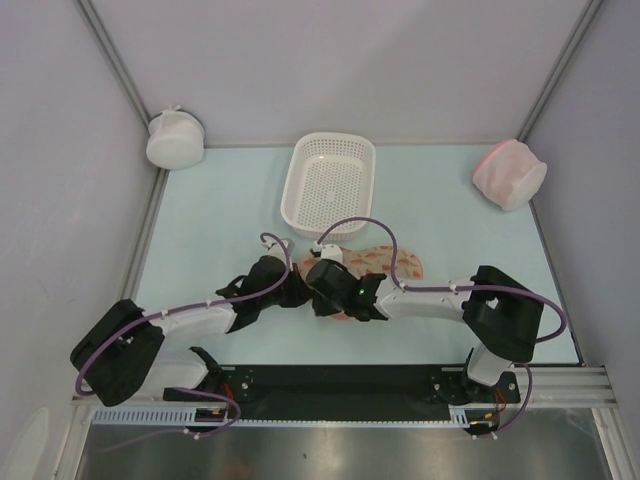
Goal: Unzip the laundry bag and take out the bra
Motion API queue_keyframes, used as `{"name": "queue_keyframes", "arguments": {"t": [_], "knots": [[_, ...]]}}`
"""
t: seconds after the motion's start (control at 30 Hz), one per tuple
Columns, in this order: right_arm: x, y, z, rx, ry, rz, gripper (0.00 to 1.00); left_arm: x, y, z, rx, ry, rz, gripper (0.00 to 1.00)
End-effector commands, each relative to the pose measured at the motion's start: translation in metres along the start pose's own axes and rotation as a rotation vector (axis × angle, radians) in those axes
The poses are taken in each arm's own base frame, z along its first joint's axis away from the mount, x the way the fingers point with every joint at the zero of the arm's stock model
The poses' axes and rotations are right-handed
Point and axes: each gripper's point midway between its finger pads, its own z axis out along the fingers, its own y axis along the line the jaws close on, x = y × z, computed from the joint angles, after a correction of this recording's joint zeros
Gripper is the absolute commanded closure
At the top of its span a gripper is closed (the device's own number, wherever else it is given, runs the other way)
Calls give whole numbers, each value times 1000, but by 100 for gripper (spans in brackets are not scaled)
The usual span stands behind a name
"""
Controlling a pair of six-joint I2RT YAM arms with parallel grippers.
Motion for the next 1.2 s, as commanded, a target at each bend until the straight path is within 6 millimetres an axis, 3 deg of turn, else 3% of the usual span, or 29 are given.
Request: {"name": "queue_keyframes", "arguments": {"t": [0.0,0.53,0.7,0.83,1.0,1.1,1.17], "knots": [[-3,4,-12,-20,-15,21,100,-21,2,5,-20,-60,18,100],[18,-47,-33,99,-12,88,100,-27,15,8,-54,-70,21,100],[18,-46,-33,97,-11,86,100,-32,14,11,-52,-77,43,100],[18,-41,-28,86,2,74,100,-52,-3,21,-22,-68,140,100],[15,-31,-25,61,4,66,100,-60,-11,35,-17,-44,174,100],[12,-26,-23,45,-3,67,100,-59,-12,38,-18,-31,165,91],[9,-23,-23,40,-10,64,100,-57,-12,36,-14,-28,153,69]]}}
